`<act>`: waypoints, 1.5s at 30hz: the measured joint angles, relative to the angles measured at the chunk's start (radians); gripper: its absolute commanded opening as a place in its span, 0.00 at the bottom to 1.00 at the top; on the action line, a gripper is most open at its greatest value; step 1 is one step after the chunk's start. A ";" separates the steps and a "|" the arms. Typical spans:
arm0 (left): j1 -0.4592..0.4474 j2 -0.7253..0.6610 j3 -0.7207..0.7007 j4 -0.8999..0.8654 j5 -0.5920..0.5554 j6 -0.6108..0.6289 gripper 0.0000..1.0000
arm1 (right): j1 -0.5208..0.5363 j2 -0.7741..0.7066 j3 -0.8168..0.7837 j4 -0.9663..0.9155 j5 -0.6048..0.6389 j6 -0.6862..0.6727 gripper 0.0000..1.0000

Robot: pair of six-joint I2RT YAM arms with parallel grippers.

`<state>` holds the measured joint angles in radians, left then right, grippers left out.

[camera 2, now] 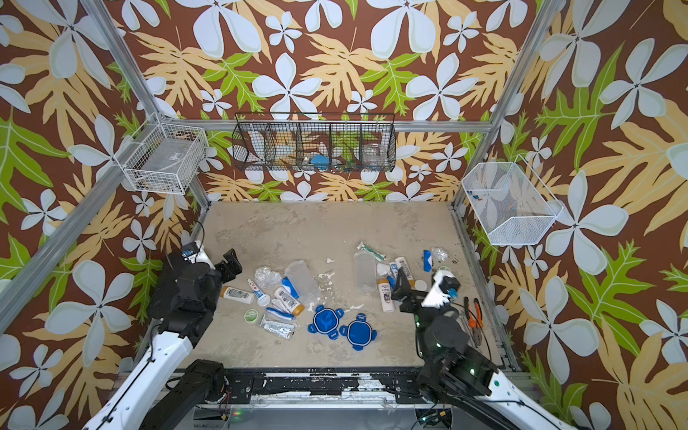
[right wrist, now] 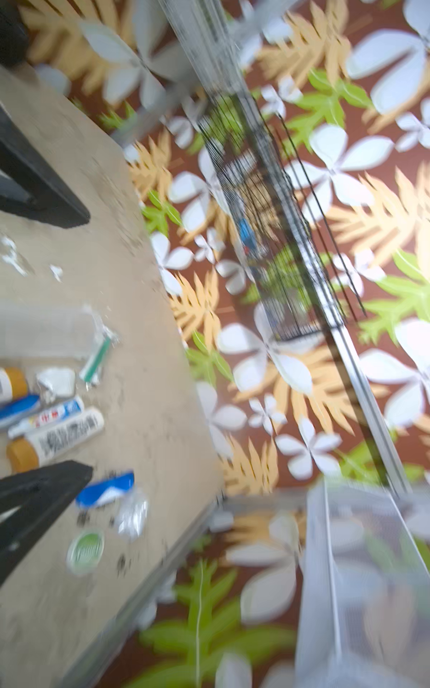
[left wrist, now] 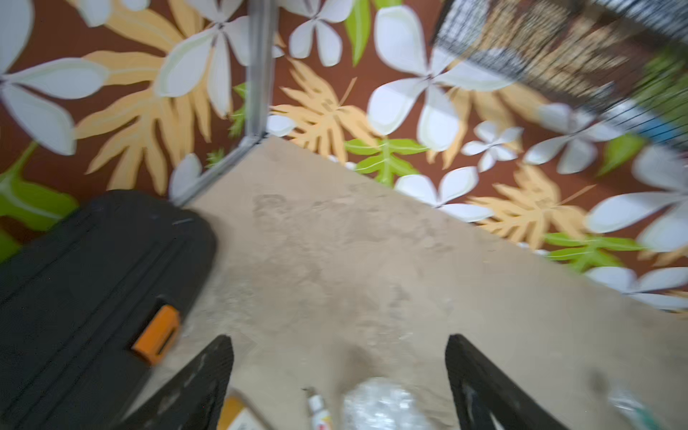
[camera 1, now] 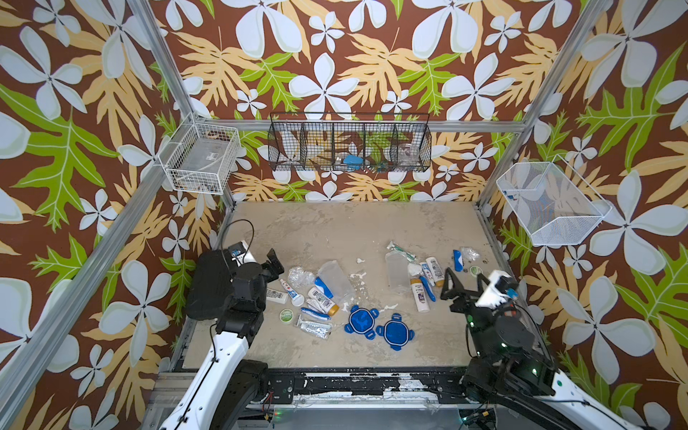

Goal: Take out toiletry kits
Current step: Reset both arms

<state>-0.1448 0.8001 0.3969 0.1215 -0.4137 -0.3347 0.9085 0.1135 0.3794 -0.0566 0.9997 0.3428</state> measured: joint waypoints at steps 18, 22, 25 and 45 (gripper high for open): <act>0.019 0.422 -0.269 0.867 -0.074 0.214 1.00 | -0.825 0.734 -0.340 0.591 -0.310 -0.135 1.00; 0.024 0.415 -0.196 0.812 -0.064 0.222 1.00 | -0.838 0.909 -0.369 0.882 -0.498 -0.163 1.00; 0.024 0.422 -0.228 0.859 -0.016 0.220 1.00 | -0.842 1.073 -0.374 1.115 -0.579 -0.195 1.00; 0.074 0.647 -0.260 1.168 0.152 0.239 1.00 | -0.870 1.392 -0.239 1.415 -0.744 -0.271 1.00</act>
<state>-0.0708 1.4471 0.1368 1.2900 -0.2615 -0.0959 0.0383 1.5055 0.1406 1.3579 0.2554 0.0715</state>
